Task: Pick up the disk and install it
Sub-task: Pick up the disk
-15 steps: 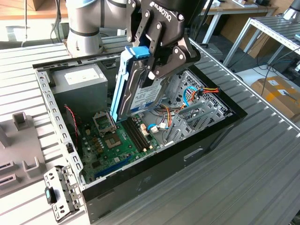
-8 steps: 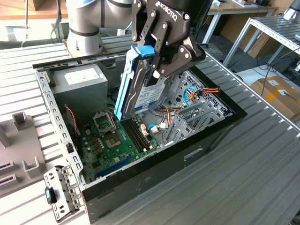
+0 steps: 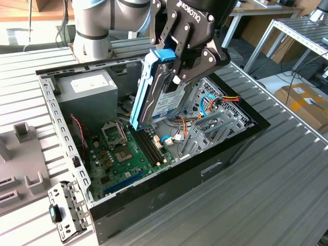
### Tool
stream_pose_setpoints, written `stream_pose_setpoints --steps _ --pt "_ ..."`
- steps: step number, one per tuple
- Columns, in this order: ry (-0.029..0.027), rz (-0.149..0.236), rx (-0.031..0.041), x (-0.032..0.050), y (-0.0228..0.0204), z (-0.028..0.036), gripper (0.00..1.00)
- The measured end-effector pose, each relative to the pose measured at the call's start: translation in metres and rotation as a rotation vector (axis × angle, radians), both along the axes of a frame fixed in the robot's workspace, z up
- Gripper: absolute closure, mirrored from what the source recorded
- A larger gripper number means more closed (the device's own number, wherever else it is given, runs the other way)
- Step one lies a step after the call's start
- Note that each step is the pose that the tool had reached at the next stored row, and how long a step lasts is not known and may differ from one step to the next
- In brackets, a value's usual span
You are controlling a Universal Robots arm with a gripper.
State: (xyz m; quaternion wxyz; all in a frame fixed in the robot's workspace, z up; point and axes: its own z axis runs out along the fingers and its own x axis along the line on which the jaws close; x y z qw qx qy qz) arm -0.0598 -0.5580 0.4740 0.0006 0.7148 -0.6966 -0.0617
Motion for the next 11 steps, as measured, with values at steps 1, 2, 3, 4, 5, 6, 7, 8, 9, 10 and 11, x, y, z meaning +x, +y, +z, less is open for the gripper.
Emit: stream_pose_setpoints --steps 1,2,3,4,5,6,7,8,9,10,11 --pt "0.0 0.0 0.0 0.001 0.0 0.0 0.64" --pt "0.0001 0.0 0.0 0.0024 0.0 0.0 0.64" --pt "0.0001 0.0 0.0 0.0034 0.0 0.0 0.64" --pt "0.0001 0.0 -0.0001 0.0062 0.0 0.0 0.64" --pt "0.0 0.0 0.0 0.0079 0.0 0.0 0.64" --pt "0.0 0.0 0.0 0.009 0.0 0.0 0.64" --pt "0.0 0.0 0.0 0.0102 0.0 0.0 0.64" --pt "0.0001 0.0 0.0 0.0116 0.0 0.0 0.64" --pt "0.0 0.0 0.0 0.0127 0.0 -0.0001 0.64" --pt "0.0 0.0 0.0 0.0143 0.0 -0.0001 0.64" --pt "0.0001 0.0 0.0 0.0151 0.0 0.0 0.64"
